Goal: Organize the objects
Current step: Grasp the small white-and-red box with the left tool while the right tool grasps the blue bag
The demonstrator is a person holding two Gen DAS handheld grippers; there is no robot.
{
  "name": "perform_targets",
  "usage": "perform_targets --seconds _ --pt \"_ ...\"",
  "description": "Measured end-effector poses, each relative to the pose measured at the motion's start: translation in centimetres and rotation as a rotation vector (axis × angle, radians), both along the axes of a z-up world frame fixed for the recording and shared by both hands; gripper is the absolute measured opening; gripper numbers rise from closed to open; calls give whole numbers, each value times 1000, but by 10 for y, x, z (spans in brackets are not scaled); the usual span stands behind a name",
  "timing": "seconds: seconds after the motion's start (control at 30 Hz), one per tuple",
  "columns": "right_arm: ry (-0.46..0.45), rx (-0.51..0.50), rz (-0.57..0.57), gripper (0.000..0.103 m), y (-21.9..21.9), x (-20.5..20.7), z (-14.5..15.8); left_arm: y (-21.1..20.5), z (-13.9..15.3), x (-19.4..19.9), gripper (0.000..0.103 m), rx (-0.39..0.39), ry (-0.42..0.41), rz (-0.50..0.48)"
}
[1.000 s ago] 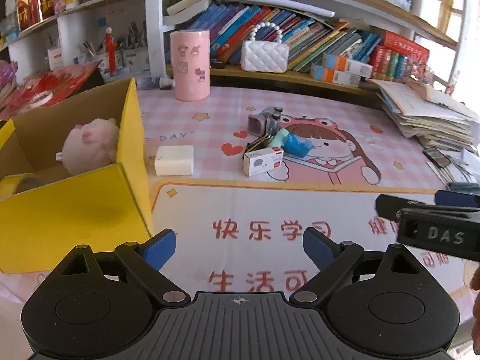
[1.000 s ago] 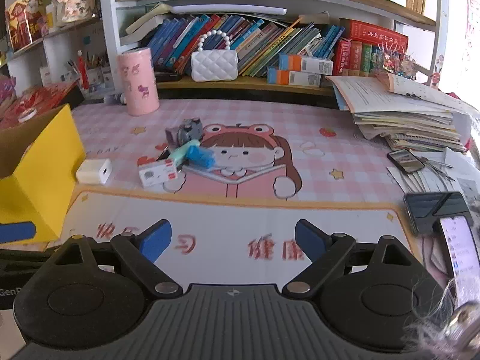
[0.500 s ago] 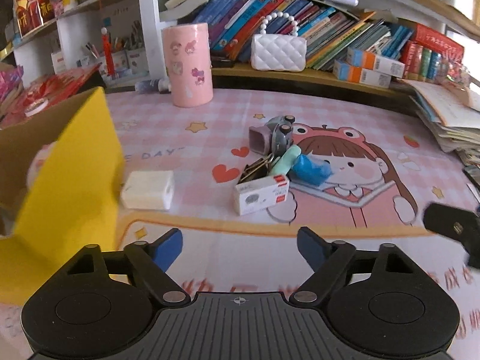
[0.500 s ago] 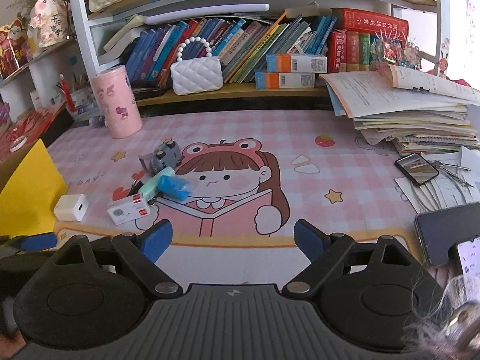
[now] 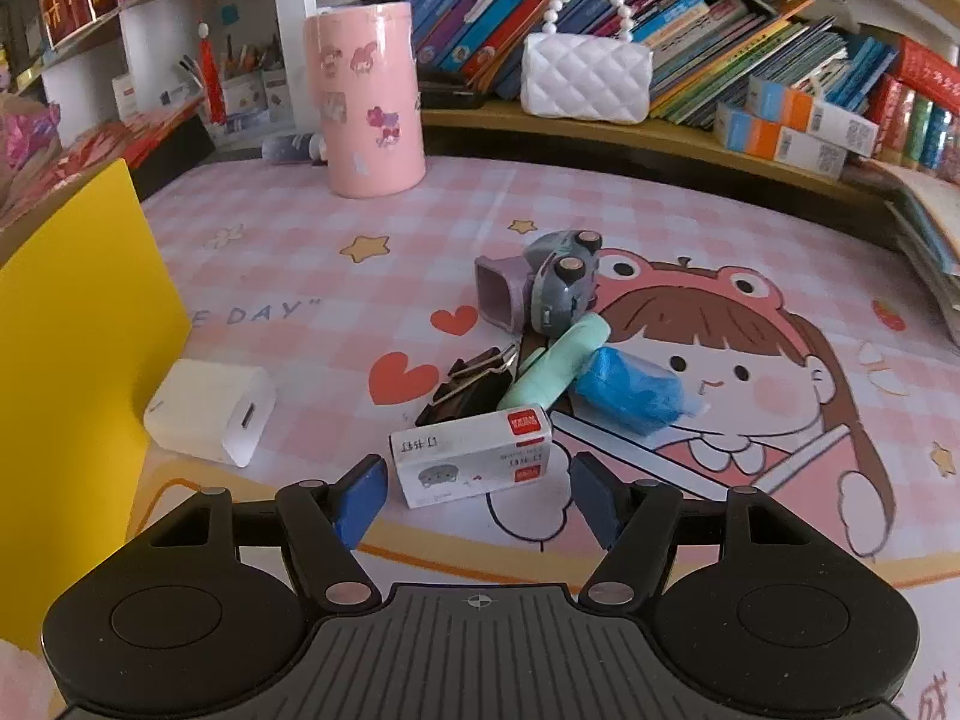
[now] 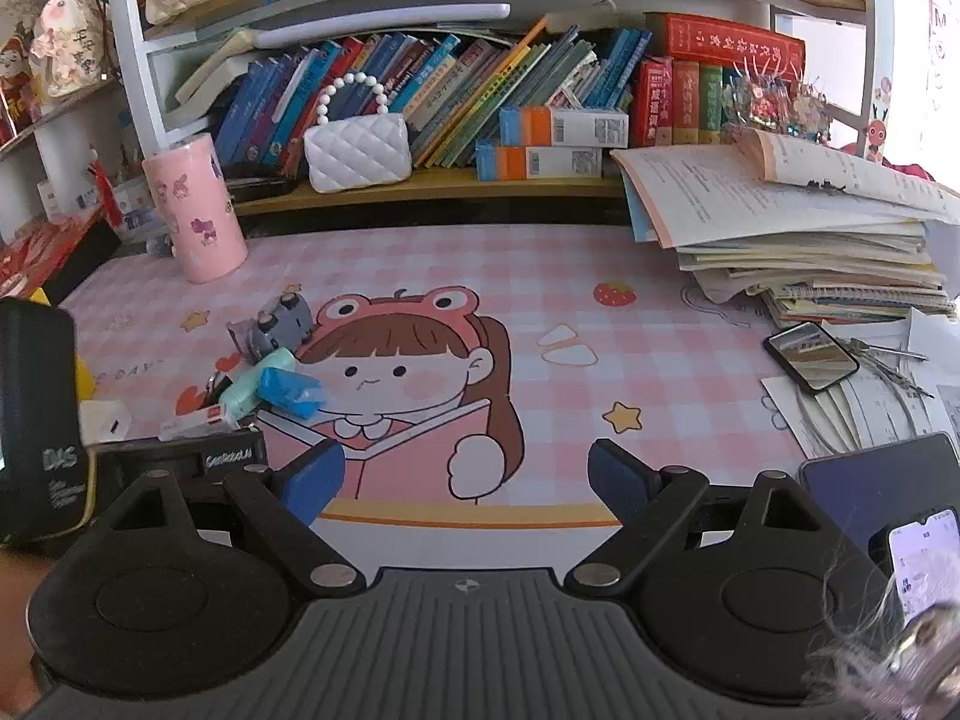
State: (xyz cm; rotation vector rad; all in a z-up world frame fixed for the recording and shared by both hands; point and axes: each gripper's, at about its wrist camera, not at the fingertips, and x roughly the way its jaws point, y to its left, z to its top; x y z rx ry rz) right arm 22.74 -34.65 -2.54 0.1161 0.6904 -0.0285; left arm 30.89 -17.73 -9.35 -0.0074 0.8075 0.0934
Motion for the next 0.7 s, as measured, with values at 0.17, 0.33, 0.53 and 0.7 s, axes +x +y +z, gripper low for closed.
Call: perform_targets --seconds 0.17,0.33,0.53,0.7 --pt "12 -3 6 88 0 0 -4 6 -2 6 53 -15 -6 29" --pt "18 4 26 88 6 3 -8 12 5 -7 53 3 -40 -24" --pt "14 11 97 88 25 24 -17 41 26 -48 53 -43 -21 -52" --pt "-1 2 216 84 56 57 -28 61 42 -90 53 -67 -2 -78"
